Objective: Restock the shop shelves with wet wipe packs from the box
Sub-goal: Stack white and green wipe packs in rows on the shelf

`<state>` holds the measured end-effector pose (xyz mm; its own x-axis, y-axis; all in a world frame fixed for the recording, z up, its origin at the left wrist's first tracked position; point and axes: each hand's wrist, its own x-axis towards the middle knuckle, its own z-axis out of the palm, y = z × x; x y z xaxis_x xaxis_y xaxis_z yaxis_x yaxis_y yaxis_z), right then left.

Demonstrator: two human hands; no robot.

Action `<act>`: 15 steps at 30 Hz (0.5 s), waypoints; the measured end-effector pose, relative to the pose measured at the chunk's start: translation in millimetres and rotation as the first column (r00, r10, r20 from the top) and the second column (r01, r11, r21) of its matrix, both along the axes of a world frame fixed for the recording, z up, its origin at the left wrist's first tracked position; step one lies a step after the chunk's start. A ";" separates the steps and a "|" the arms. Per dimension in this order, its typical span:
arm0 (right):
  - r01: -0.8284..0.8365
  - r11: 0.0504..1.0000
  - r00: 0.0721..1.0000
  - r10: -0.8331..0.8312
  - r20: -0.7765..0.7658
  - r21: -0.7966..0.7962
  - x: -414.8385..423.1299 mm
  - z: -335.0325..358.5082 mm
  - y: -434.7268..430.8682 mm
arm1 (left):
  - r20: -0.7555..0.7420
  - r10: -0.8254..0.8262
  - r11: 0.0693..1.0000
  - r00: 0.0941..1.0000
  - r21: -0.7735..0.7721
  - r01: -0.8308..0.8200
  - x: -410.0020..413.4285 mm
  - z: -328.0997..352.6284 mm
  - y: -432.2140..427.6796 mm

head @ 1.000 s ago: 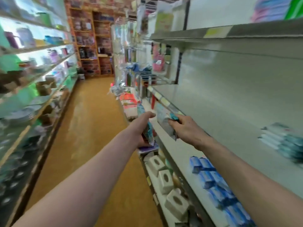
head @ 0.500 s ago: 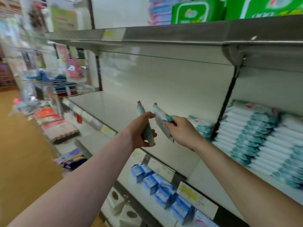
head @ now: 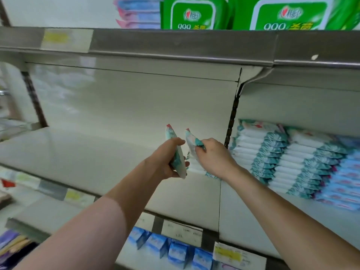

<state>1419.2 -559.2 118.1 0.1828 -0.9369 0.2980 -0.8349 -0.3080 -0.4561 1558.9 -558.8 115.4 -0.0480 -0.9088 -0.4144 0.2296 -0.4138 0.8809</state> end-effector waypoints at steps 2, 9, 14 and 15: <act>0.046 0.998 0.999 -0.047 -0.021 -0.030 3.1 -1.2 0.6 | -0.001 -0.029 1.000 1.000 -0.008 0.029 2.1 0.0 -4.9; 0.153 0.985 0.969 -0.165 -0.182 -0.080 14.6 6.2 -6.3 | -0.076 -0.139 0.986 0.987 -0.101 0.131 -7.9 -0.4 -19.6; 0.097 0.995 0.970 -0.101 -0.221 -0.031 18.3 10.7 -13.0 | -0.090 -0.222 0.958 0.971 -0.203 0.200 -10.2 -2.6 -33.6; 0.056 0.998 0.987 -0.055 -0.150 0.005 15.9 11.0 -14.1 | -0.087 -0.210 0.961 0.974 -0.202 0.189 -9.2 -2.6 -36.3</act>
